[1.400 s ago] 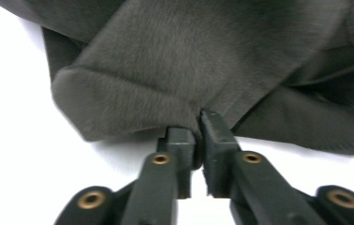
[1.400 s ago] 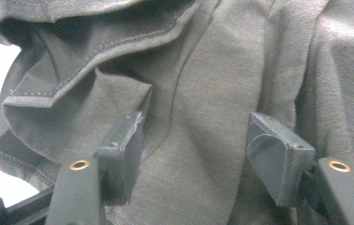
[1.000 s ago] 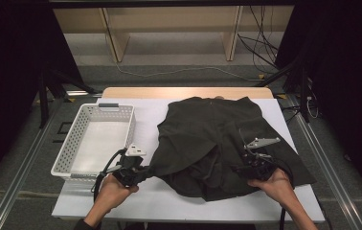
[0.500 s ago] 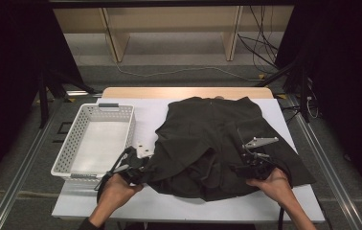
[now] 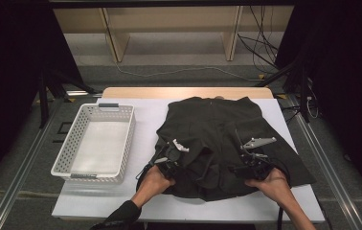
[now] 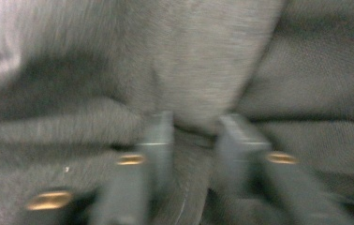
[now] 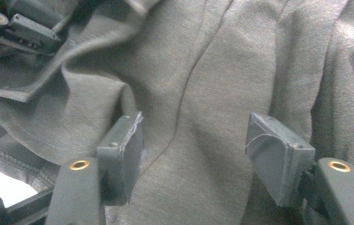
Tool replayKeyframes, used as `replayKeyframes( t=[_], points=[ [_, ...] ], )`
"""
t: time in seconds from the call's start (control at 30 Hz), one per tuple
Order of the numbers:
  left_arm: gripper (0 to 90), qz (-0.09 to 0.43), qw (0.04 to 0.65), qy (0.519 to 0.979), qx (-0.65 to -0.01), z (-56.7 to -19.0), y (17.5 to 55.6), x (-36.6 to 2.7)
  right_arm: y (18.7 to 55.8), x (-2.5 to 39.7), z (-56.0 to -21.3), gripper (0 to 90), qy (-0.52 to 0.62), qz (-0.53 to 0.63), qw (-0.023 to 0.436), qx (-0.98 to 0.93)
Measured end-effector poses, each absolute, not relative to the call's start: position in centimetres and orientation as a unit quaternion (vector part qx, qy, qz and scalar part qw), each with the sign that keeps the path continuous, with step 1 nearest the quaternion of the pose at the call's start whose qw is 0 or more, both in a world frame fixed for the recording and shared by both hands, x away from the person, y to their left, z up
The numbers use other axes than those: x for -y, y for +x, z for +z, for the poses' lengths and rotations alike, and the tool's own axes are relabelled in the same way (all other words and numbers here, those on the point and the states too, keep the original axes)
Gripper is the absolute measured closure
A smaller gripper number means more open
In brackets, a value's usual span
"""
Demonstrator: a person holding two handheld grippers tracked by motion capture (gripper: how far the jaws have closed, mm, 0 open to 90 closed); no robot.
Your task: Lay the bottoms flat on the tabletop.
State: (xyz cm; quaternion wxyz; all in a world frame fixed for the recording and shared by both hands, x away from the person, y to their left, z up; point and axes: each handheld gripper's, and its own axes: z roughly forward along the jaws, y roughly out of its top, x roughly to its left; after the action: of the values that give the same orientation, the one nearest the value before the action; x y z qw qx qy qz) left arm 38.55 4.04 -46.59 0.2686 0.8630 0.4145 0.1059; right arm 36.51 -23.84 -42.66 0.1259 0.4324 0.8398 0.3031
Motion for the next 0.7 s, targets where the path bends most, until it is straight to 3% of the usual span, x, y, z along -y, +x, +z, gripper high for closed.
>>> replayKeyframes(
  t=[0.07,0.27,0.43,0.5,0.57,0.7],
  points=[
    [87.4,0.107,0.272,0.862,-0.416,-46.3,38.4,-4.7,36.6,24.0,-42.8,38.3,0.433,0.301,0.126,-0.84],
    [88.5,0.119,0.277,0.859,-0.415,-44.5,36.6,-8.4,36.7,24.3,-43.0,38.3,0.436,0.296,0.124,-0.84],
    [87.4,0.149,0.236,0.86,-0.426,-44.1,35.3,-11.9,36.6,24.3,-42.9,38.4,0.436,0.297,0.126,-0.84],
    [83.9,0.16,0.231,0.855,-0.435,-43.9,35.2,-12.8,36.6,24.3,-42.9,38.4,0.435,0.298,0.126,-0.841],
    [74.7,0.162,0.242,0.848,-0.443,-43.3,35.4,-13.1,36.6,24.3,-42.9,38.3,0.437,0.298,0.126,-0.839],
    [59.4,0.155,0.303,0.844,-0.415,-41.1,34.9,-11.2,36.6,24.2,-42.8,38.3,0.437,0.298,0.127,-0.839]
  ],
)
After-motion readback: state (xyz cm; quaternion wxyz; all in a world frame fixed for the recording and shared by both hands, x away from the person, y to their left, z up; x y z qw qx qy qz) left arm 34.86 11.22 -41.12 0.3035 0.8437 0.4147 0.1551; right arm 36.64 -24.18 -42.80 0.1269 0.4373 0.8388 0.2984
